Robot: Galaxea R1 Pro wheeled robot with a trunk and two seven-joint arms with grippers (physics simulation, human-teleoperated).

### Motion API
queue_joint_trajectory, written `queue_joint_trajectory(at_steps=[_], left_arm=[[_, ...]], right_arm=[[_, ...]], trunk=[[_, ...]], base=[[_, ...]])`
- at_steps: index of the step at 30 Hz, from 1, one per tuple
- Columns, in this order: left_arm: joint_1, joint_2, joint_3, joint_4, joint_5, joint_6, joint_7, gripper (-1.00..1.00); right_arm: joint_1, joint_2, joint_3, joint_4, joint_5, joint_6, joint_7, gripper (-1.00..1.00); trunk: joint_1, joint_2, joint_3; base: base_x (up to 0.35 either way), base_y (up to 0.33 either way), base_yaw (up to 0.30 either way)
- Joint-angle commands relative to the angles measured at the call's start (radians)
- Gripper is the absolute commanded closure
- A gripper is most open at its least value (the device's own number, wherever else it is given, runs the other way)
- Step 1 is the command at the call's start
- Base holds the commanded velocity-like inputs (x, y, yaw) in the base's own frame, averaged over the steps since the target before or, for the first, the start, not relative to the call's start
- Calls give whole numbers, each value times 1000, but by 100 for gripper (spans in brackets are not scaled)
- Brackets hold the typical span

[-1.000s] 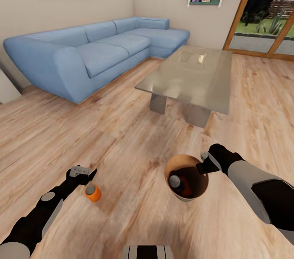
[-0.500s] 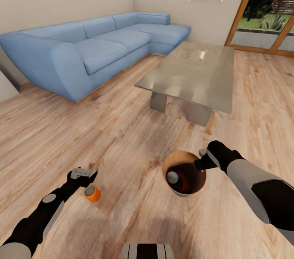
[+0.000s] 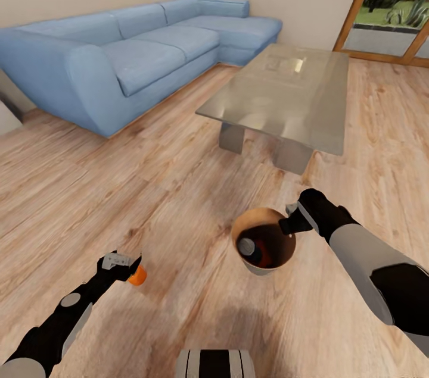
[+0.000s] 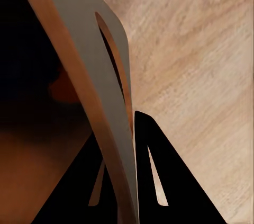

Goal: Put the three can of soda from the living room inside the tash can in the kitchen.

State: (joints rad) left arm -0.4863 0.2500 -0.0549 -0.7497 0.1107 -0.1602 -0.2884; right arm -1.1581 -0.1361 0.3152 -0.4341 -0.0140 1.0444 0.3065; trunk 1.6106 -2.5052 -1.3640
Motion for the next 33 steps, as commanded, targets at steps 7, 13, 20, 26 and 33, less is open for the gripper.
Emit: queue_joint_trajectory(at_steps=[7, 13, 20, 26, 33], left_arm=[[0, 0, 1, 8, 1, -20, -2, -100], [0, 0, 2, 9, 1, -26, -2, -100], [0, 0, 8, 32, 2, -27, -1, -100], [0, 0, 8, 41, 2, -28, -1, -100], [0, 0, 8, 44, 0, -27, -1, -100]], right_arm=[[-1, 1, 0, -9, -20, 3, 8, 100], [-2, 2, 1, -11, -20, 3, 8, 100], [-17, 10, -1, -12, -21, 3, 8, 100], [-59, 10, -2, -10, -33, 3, 9, 100], [-92, 11, -2, -1, -48, 3, 10, 100]], trunk=[[3, -2, -27], [5, -3, -43], [5, -3, -43], [5, -3, -43], [5, -3, -43]], base=[[0, 0, 0], [0, 0, 0], [0, 0, 0], [0, 0, 0], [0, 39, 0]])
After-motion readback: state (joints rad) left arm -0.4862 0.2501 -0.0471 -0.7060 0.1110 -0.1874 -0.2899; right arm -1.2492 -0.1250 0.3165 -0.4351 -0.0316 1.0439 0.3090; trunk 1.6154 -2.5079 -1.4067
